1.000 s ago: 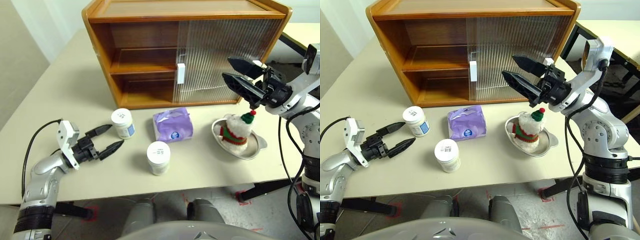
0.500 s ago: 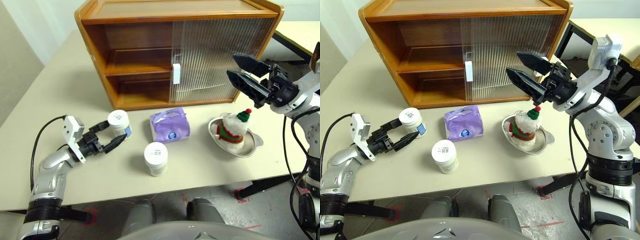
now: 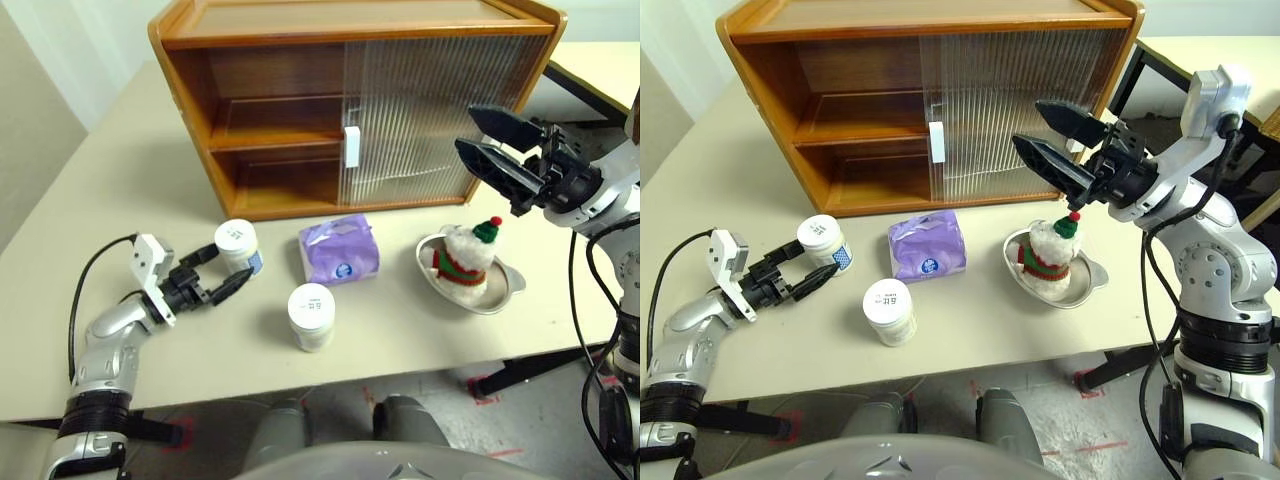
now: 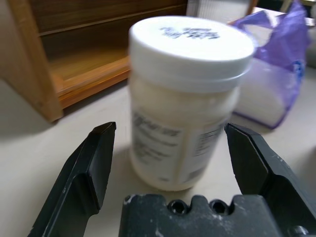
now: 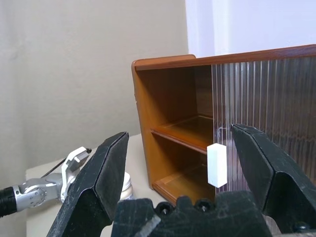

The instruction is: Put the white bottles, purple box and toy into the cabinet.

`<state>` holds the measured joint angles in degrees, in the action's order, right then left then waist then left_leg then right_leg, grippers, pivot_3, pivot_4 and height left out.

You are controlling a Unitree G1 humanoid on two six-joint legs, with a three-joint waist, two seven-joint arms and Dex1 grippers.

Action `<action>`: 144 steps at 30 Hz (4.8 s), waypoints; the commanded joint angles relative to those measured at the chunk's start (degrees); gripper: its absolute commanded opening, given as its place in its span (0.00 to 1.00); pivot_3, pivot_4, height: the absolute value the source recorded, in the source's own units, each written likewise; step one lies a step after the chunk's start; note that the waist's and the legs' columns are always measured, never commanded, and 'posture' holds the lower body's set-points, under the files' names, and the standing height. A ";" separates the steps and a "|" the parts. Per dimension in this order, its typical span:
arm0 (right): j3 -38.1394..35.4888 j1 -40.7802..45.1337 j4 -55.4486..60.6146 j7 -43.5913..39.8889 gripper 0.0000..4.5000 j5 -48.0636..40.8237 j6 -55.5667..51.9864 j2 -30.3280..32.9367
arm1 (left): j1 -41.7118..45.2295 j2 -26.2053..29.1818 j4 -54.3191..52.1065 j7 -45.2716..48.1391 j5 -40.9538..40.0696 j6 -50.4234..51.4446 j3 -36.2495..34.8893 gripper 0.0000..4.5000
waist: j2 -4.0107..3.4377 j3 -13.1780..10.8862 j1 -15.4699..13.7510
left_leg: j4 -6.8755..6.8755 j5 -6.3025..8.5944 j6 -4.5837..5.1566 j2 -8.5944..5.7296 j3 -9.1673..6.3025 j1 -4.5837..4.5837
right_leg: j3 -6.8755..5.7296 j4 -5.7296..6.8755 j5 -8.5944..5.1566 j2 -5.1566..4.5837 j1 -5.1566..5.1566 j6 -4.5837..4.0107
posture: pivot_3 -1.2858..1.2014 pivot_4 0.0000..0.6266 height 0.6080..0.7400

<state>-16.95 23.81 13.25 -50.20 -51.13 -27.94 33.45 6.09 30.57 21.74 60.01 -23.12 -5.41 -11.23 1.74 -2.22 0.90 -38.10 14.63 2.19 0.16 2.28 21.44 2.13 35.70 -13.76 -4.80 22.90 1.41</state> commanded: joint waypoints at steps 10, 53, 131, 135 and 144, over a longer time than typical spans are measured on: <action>-1.49 -0.87 1.54 0.80 1.00 -0.93 -0.73 1.23 | 4.62 -1.71 9.19 1.74 2.13 -5.38 1.34 0.91 | 0.01 0.01 1.07 | -0.03 0.01 -0.01 -0.02 0.00 0.00 | -0.01 0.04 0.01 -0.02 -0.01 0.02 | 0.49 0.00 1.00; -1.13 -2.32 1.96 1.43 1.00 -0.18 0.34 -0.40 | 25.44 -15.39 11.73 -31.40 11.66 2.39 4.59 0.68 | 0.16 0.02 1.28 | -0.12 -0.08 0.14 -0.27 -0.02 0.05 | 0.14 -0.16 0.37 0.08 -0.16 0.57 | 0.48 0.00 1.00; -0.86 -2.21 2.78 1.75 1.00 -0.40 -0.73 -0.18 | 22.05 -24.77 4.62 -64.22 20.16 8.28 1.97 0.00 | 0.20 0.06 1.31 | -0.76 0.02 -0.02 -0.31 -0.03 0.01 | 0.18 -0.19 0.51 0.10 -0.50 0.82 | 0.48 0.00 1.00; -0.75 -2.42 3.03 1.90 1.00 -0.36 -0.63 -0.34 | 25.47 -24.65 10.05 -65.43 20.50 5.71 2.13 0.00 | 0.21 0.05 1.30 | -0.76 0.02 -0.02 -0.32 -0.04 0.03 | 0.17 -0.21 0.49 0.10 -0.49 0.85 | 0.48 0.00 1.00; -0.65 -1.89 3.23 2.15 1.00 -0.32 -0.42 -0.48 | 36.04 -25.94 27.60 -66.72 21.27 -1.65 2.97 0.00 | 0.22 0.05 1.36 | -0.77 0.02 -0.02 -0.33 -0.02 0.07 | 0.14 -0.29 0.48 0.10 -0.49 0.94 | 0.47 0.00 1.00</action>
<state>-17.76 21.64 15.58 -48.17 -51.34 -28.44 32.76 41.11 5.02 45.93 -6.25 -2.79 -5.59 -8.71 1.96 -2.18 2.27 -38.87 14.65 2.16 -0.17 2.26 21.52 2.27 35.41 -13.28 -4.70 22.41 2.36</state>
